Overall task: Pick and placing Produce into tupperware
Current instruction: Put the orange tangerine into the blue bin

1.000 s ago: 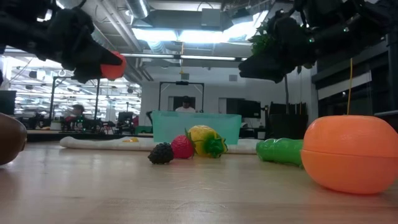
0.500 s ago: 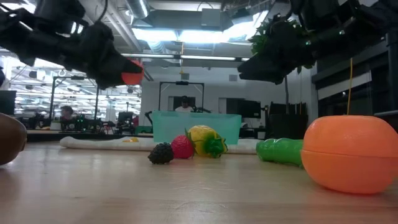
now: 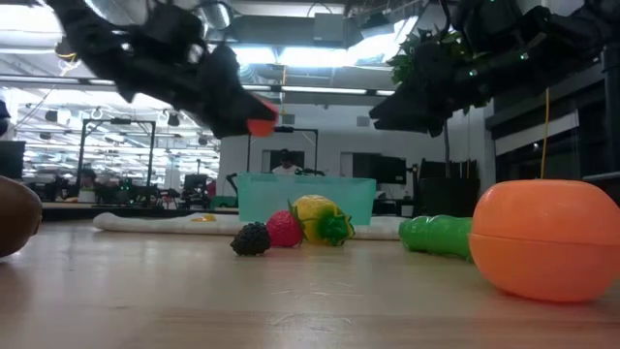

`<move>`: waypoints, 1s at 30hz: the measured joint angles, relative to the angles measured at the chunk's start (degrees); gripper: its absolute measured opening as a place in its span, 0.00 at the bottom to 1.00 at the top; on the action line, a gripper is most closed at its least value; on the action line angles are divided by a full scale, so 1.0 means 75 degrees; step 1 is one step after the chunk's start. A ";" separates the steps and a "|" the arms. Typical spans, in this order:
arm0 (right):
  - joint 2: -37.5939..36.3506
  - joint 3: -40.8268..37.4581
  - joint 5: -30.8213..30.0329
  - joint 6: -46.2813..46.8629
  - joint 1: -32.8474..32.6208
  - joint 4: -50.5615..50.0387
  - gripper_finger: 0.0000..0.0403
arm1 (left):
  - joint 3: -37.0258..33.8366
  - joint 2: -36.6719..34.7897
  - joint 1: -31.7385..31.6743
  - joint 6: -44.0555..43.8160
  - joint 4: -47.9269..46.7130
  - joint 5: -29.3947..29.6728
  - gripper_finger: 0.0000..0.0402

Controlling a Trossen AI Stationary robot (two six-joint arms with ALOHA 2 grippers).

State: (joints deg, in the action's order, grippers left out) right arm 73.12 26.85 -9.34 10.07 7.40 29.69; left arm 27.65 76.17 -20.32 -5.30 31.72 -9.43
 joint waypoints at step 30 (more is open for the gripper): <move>0.0000 0.0000 0.0256 0.0029 0.0000 -0.0175 0.48 | 0.3769 0.2119 -0.0171 0.1181 -0.5574 -0.0589 0.60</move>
State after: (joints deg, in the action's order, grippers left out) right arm 73.12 26.85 -7.42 10.28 7.40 28.38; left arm 55.92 92.07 -21.61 3.55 -10.08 -13.85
